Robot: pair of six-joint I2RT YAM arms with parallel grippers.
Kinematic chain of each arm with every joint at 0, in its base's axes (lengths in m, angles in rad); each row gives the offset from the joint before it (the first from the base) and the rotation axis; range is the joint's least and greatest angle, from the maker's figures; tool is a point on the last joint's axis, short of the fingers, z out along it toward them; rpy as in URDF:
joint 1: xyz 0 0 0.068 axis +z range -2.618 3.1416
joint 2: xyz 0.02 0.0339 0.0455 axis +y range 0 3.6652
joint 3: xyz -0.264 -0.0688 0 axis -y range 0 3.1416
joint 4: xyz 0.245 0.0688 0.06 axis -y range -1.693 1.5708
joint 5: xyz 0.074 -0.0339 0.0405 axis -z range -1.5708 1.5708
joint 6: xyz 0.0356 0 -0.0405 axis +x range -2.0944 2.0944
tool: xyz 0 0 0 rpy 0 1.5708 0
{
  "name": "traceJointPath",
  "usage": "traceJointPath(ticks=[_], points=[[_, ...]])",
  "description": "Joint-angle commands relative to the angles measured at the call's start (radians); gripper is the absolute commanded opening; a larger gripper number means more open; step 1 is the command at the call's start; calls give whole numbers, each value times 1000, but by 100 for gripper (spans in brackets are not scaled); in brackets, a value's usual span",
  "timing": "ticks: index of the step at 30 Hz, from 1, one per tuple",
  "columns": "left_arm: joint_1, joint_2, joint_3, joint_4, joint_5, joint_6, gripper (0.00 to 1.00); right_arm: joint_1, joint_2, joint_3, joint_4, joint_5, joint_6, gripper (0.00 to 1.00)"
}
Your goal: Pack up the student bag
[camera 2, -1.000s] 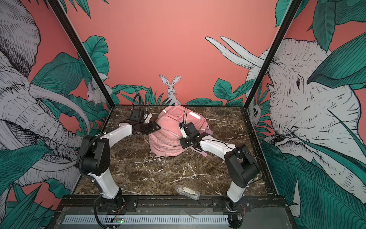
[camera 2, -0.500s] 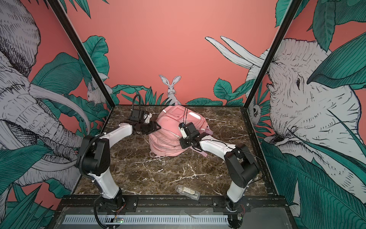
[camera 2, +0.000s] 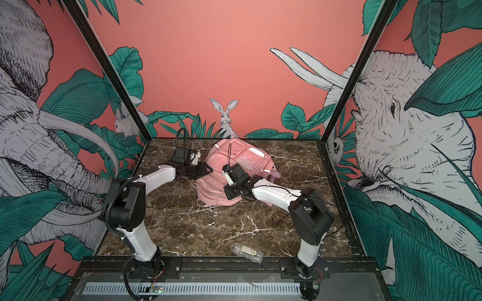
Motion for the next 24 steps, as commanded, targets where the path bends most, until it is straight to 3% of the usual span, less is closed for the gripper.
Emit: traceJointPath(ticks=[1,7,16,24], points=[[-24,-29,-26,14,13,-24,52,42,64,105,10,-50,76,1],[-50,-35,-36,16,11,-30,52,43,112,197,-40,2,103,0],[-146,-19,-57,52,-3,-76,52,-56,-37,41,-34,-1,104,0],[-305,58,34,78,3,-137,53,-168,-192,-101,-68,6,67,0]])
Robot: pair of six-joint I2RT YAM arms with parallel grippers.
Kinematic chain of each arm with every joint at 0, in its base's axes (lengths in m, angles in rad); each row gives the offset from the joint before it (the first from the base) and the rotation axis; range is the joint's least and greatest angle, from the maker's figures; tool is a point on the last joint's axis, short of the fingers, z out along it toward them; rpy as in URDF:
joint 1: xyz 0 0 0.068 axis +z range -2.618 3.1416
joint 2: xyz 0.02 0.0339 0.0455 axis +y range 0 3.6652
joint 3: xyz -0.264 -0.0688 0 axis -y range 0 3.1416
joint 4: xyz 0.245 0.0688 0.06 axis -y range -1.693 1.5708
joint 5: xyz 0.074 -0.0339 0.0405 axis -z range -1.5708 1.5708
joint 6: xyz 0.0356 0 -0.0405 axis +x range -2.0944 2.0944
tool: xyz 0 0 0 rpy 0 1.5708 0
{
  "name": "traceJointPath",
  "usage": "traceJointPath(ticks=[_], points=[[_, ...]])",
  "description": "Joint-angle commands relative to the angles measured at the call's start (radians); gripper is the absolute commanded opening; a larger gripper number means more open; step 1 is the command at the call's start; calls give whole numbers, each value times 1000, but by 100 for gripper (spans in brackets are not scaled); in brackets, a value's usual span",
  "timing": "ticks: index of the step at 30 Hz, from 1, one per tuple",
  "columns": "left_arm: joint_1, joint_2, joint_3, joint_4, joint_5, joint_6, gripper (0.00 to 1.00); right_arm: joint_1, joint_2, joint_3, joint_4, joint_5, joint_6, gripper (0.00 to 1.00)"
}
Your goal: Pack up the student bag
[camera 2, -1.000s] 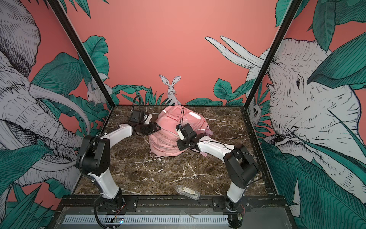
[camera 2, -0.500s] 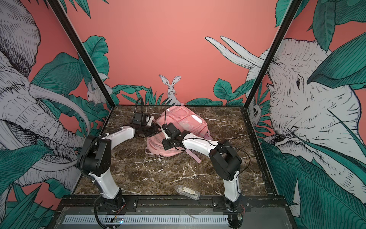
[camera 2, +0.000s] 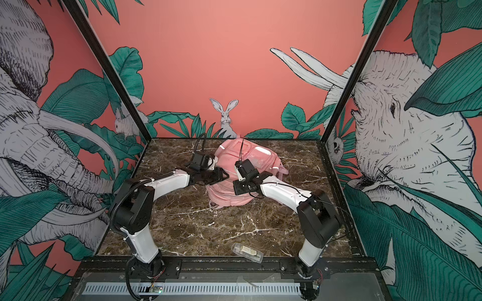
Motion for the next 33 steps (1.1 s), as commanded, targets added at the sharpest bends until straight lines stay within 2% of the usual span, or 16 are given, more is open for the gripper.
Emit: traceJointPath(ticks=[1,5,9,12,16,19,23,29,33], points=[[-77,47,57,-13,33,-27,54,-43,-97,-36,22,8,-28,0],[-96,29,115,-78,34,9,60,-97,-162,-104,-6,7,-47,0],[-85,-41,211,-287,-86,172,67,-118,-196,-148,-9,-6,-56,0],[-44,-74,255,-370,-141,246,68,-121,-198,-156,-19,-5,-61,0],[30,-78,267,-378,-189,289,68,-121,-205,-164,-16,-19,-59,0],[64,-22,309,-386,-206,313,68,-121,-210,-167,-18,-24,-58,0],[70,96,422,-391,-164,344,68,-121,-214,-169,-22,-30,-56,0],[70,249,580,-373,-123,376,60,-121,-215,-181,-13,-45,-44,0],[72,326,654,-367,-48,376,54,-121,-211,-183,-6,-61,-33,0]])
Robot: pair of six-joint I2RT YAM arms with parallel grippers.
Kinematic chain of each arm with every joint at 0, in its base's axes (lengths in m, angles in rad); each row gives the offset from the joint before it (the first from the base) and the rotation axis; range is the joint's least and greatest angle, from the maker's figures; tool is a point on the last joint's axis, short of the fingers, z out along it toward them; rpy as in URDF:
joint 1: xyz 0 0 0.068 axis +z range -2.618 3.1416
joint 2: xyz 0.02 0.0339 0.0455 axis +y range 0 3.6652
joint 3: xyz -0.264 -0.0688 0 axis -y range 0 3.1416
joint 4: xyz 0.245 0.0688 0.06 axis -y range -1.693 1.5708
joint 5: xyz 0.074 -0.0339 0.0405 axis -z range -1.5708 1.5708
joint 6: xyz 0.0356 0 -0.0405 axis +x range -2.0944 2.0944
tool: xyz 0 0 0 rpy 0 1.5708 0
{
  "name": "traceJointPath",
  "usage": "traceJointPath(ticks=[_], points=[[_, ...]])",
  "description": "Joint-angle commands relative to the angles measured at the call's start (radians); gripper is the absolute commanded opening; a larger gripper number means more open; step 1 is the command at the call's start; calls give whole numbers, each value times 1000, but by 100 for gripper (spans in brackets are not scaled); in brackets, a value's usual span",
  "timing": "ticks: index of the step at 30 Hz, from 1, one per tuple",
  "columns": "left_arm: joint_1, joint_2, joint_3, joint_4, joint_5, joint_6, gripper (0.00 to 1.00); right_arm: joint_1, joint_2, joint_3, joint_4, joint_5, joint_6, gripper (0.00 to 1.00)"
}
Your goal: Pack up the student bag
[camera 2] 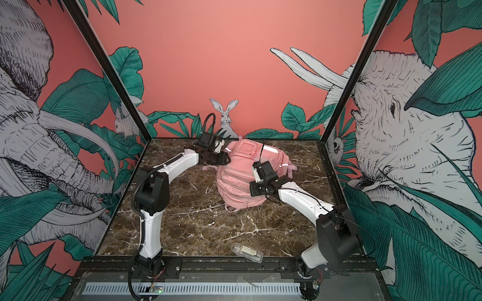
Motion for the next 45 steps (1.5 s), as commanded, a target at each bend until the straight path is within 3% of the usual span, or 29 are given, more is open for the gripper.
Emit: traceJointPath(ticks=[1,8,12,26,29,34,45], points=[[0,6,57,-10,78,20,51,2,-27,-18,2,-43,12,0],[1,-8,-25,89,129,-65,14,15,8,-3,30,-86,37,0],[4,-33,-84,146,151,-112,4,44,60,51,33,-91,44,0],[7,-70,-153,180,164,-140,3,155,372,398,15,-57,115,0],[19,-93,-177,173,164,-133,2,138,359,379,7,-8,113,0],[43,-160,-269,177,134,-121,1,93,336,357,-8,-38,97,0],[78,-410,-649,331,122,-254,2,24,301,369,-66,-65,-19,0]])
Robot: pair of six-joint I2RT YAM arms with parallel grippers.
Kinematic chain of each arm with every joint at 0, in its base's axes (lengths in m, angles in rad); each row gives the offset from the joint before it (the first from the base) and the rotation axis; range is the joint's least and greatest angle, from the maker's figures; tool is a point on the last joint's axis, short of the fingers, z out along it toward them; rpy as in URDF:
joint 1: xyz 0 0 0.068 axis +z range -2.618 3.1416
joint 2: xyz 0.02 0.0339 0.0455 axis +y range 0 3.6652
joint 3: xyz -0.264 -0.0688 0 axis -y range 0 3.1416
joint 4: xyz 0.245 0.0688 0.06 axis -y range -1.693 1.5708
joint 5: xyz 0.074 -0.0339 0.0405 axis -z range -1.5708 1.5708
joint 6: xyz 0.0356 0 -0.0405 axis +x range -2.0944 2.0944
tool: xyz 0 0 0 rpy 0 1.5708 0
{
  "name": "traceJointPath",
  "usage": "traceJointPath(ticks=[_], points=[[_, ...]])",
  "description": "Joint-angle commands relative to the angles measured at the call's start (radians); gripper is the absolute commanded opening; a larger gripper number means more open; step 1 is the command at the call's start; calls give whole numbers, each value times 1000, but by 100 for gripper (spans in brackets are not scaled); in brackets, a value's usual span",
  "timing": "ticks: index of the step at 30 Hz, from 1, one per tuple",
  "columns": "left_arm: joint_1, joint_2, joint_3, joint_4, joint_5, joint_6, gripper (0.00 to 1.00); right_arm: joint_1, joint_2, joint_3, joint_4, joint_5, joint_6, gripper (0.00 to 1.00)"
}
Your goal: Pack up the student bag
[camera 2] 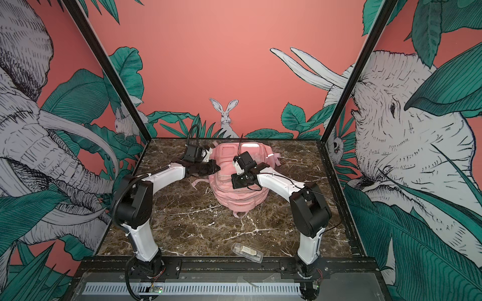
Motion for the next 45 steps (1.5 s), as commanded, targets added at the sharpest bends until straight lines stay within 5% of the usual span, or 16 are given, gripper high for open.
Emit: traceJointPath(ticks=[1,19,37,45], points=[[6,-89,-113,24,23,-73,3,-57,-42,11,-5,42,-61,0],[-60,-53,-23,93,61,-136,15,77,-101,-129,6,-47,-11,0],[-68,-70,-49,106,54,-149,16,142,117,157,74,-82,154,0],[-69,-96,-121,151,43,-187,17,69,62,109,36,-47,114,0]])
